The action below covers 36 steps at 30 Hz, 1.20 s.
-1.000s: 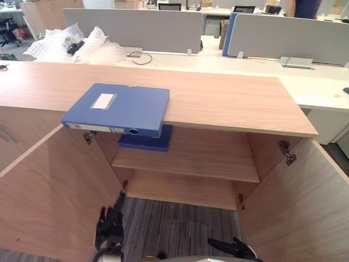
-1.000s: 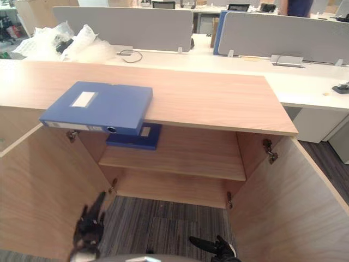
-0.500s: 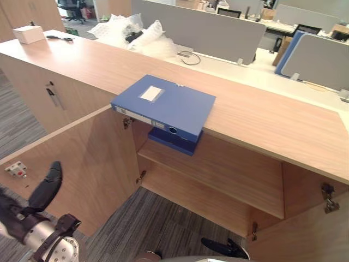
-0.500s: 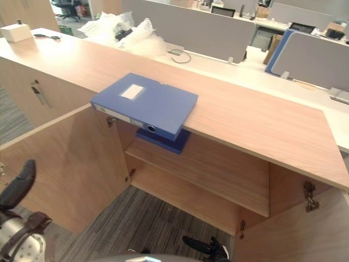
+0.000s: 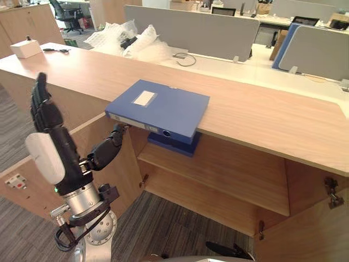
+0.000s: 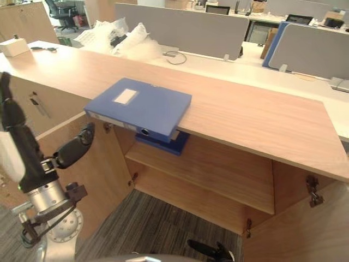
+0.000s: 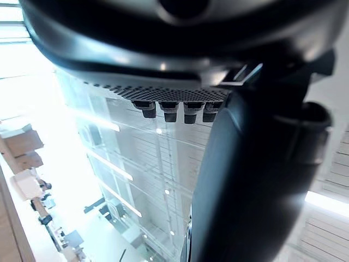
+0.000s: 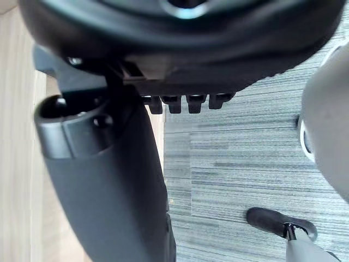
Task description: Walk over to the cabinet, pick up the folder, carry it to the office cabinet, place the folder inside the office cabinet, then close the office cabinet door
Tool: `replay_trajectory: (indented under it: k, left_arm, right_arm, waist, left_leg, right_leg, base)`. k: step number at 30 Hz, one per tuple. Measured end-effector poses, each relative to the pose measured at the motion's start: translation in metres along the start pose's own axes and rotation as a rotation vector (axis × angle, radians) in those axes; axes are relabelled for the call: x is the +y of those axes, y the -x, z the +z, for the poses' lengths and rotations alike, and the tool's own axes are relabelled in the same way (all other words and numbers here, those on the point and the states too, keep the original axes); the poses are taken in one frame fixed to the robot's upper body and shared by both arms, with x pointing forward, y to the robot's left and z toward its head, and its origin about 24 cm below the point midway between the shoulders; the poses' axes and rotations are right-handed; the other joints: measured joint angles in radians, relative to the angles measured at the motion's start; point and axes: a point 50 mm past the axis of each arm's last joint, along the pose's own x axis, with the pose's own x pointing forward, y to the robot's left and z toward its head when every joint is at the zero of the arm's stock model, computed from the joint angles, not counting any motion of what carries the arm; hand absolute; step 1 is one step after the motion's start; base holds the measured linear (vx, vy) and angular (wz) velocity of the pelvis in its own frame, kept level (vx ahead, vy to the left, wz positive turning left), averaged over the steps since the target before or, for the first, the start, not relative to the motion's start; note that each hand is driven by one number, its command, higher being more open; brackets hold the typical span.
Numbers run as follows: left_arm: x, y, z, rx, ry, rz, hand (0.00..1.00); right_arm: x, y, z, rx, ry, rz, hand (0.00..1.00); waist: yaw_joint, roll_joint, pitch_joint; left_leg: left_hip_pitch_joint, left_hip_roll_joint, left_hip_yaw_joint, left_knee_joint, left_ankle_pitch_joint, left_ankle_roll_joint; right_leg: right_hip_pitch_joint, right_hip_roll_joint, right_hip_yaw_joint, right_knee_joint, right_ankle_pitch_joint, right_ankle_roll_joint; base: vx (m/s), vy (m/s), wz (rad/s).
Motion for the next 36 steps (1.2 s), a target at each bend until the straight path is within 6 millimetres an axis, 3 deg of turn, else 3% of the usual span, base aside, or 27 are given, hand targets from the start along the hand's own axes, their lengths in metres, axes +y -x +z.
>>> replay_trajectory:
  k: [7,14,20,26,36]
  left_arm:
    - [-0.007,-0.003,-0.007,-0.122,-0.118,-0.182,1.0]
    - [-0.012,-0.017,-0.008,-0.274,-0.215,-0.245,1.0]
    - [-0.019,-0.029,-0.013,-0.382,-0.3,-0.3,1.0]
    - [-0.034,-0.04,-0.013,-0.487,-0.33,-0.358,1.0]
    - [-0.048,-0.047,-0.039,-0.453,-0.422,-0.481,1.0]
  right_arm:
    - [-0.01,0.0,-0.007,0.034,0.026,-0.004,1.0]
    - [-0.012,-0.001,-0.003,0.022,0.07,0.015,1.0]
    - [-0.004,-0.003,0.008,-0.012,0.19,0.06,1.0]
    - [-0.006,-0.003,0.011,-0.025,0.294,0.068,1.0]
    - [-0.001,-0.003,0.015,-0.044,0.345,0.093,1.0]
  waist:
    - [-0.012,0.016,0.005]
    - [-0.027,0.024,0.014]
    - [-0.05,0.012,0.028]
    - [-0.048,0.001,0.03]
    - [-0.057,-0.017,0.038]
  left_leg:
    - [0.034,0.039,0.011,-0.074,0.047,-0.022]
    - [0.058,0.049,0.02,-0.154,0.097,-0.036]
    - [0.068,0.056,0.025,-0.209,0.146,-0.053]
    - [0.064,0.078,0.022,-0.208,0.157,-0.06]
    - [0.063,0.081,0.046,-0.208,0.153,-0.062]
  right_leg:
    - [0.01,0.027,0.03,-0.04,0.001,-0.002]
    - [0.009,0.032,0.052,-0.079,-0.015,-0.005]
    - [0.002,0.037,0.066,-0.105,-0.07,0.002]
    - [-0.007,0.059,0.071,-0.098,-0.073,-0.004]
    - [-0.024,0.059,0.098,-0.087,-0.073,-0.004]
  base:
    - [-0.07,-0.054,-0.09]
    - [-0.05,0.015,-0.11]
    - [-0.04,-0.019,-0.08]
    - [0.01,-0.036,-0.01]
    - [0.04,-0.021,-0.07]
